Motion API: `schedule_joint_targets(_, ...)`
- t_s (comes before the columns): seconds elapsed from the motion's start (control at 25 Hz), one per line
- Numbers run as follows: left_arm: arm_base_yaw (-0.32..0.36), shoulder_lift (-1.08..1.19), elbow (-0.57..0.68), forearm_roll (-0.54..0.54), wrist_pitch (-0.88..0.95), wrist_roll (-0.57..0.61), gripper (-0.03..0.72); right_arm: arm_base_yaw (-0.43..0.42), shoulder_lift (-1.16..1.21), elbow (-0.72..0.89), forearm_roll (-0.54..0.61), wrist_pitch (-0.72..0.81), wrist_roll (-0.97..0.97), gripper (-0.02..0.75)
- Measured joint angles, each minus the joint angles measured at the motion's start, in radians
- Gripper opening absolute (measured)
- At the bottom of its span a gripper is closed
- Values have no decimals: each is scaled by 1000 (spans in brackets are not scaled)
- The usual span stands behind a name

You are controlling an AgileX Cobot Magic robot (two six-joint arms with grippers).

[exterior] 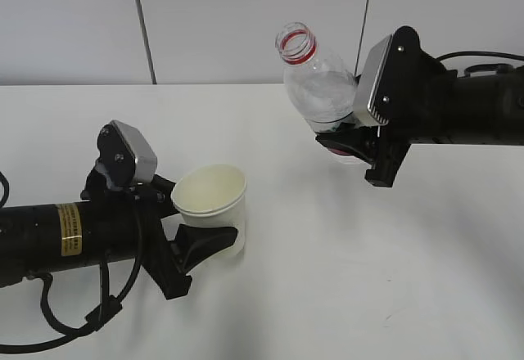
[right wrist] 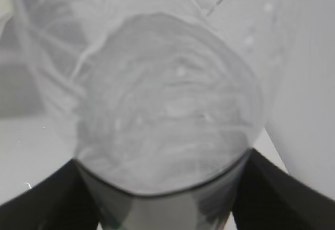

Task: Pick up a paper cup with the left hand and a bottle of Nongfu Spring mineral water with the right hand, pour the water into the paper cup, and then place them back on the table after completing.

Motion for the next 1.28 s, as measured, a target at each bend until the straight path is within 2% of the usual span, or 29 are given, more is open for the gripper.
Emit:
schedule_joint_targets(0.12,0,0,-29,32,1,-1,443,4,0,0,-2,9,6,479)
schedule_joint_targets(0.48,0,0,-68,130,53,-1,443,91,2,0,-51,160,6,479)
schedule_joint_targets(0.84,0,1,-68,170,51,-1,443,100,3,-11,-125,255,6,478)
schedule_joint_targets(1.28,0,1,-105,189,53,-1,443,125,4,-55,-243,279,6,477)
